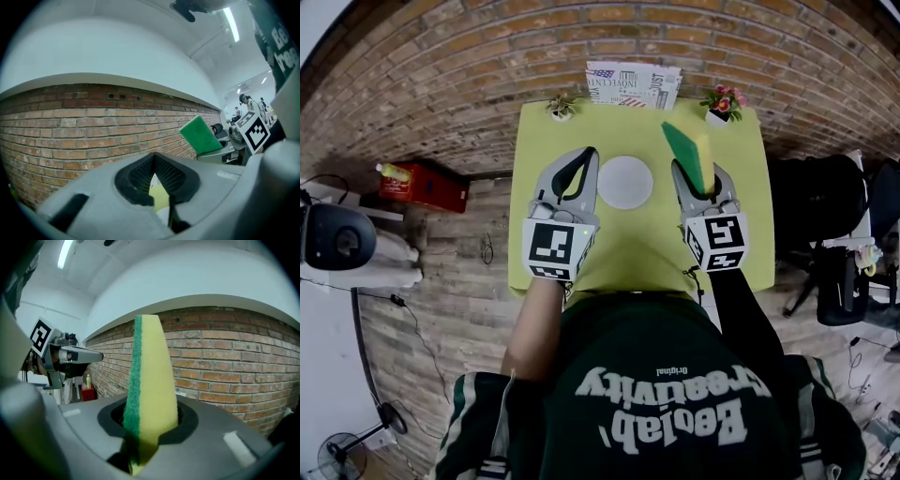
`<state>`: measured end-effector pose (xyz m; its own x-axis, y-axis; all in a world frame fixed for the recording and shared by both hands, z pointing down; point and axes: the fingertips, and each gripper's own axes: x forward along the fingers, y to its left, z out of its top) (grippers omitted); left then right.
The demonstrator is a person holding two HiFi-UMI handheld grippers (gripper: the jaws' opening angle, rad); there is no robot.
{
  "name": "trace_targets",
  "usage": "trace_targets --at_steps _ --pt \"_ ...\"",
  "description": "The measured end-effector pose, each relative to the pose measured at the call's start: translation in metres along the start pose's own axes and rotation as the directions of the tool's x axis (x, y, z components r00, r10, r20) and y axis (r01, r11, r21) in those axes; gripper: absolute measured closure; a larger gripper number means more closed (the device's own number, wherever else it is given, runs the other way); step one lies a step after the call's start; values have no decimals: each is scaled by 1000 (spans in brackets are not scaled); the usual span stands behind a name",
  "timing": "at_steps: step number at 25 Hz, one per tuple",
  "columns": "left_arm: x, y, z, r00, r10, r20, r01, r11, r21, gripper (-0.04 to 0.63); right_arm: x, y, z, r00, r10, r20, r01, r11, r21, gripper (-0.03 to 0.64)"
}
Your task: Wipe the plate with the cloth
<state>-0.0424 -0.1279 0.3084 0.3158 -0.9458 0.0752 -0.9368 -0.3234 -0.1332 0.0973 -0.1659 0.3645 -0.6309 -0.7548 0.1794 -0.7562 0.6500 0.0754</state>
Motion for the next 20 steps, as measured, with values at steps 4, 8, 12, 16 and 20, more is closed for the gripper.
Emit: trace_targets --at_steps 4,8,12,16,20 --pt "1 2 -5 1000 -8 -2 8 1000 5 591 -1 2 3 1000 1 10 -1 1000 -2 492" --pt "4 2 -7 1000 -10 -5 10 1000 5 591 2 4 6 1000 5 16 -5 1000 -2 492" --pt "4 5 -7 1000 -7 1 7 1000 1 591 5 3 7 1000 0 17 -1 1000 9 492" --pt "2 11 -17 1000 10 -24 -10 1000 1 591 8 4 3 1000 0 4 0 1000 31 492" --pt "0 20 -24 999 34 -39 -34 999 -4 591 11 5 1 1000 1 -1 -1 999 37 492"
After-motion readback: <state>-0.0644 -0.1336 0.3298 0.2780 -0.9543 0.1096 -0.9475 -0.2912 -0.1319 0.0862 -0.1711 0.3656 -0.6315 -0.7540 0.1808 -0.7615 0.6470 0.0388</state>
